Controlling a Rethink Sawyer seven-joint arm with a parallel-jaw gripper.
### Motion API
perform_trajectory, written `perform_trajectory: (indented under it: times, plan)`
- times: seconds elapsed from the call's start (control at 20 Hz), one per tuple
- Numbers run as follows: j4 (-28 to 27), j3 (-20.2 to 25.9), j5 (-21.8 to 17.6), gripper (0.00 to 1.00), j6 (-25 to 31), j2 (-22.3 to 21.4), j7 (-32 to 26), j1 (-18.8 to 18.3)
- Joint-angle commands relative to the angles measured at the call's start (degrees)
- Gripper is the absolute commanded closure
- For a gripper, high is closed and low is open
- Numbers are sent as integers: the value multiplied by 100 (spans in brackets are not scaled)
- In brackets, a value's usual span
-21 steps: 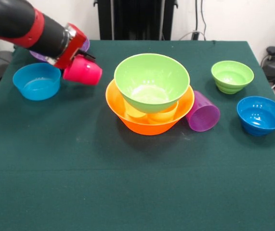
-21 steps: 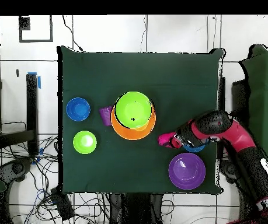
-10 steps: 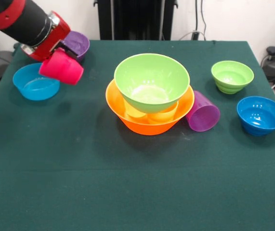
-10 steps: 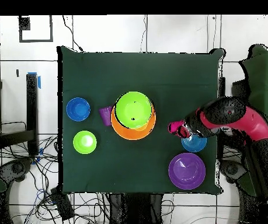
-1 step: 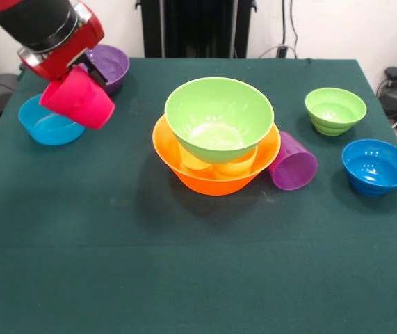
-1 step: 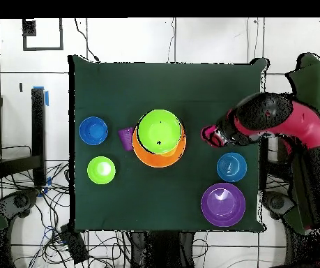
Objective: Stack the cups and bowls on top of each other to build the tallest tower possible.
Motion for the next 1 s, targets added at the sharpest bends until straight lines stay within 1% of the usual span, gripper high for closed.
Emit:
perform_trajectory:
  times: [0.05, 0.25, 0.5, 0.8, 1.0]
  plan:
    - [-415, -142, -117, 100, -10, -525, 400, 529]
    - [-528, -225, -220, 100, -27, -676, 322, 652]
    - [-574, -315, -402, 100, -247, -781, 305, 811]
    - [-667, -417, -468, 100, -203, -946, 442, 1056]
    - [-761, -533, -581, 100, -258, -944, 569, 1252]
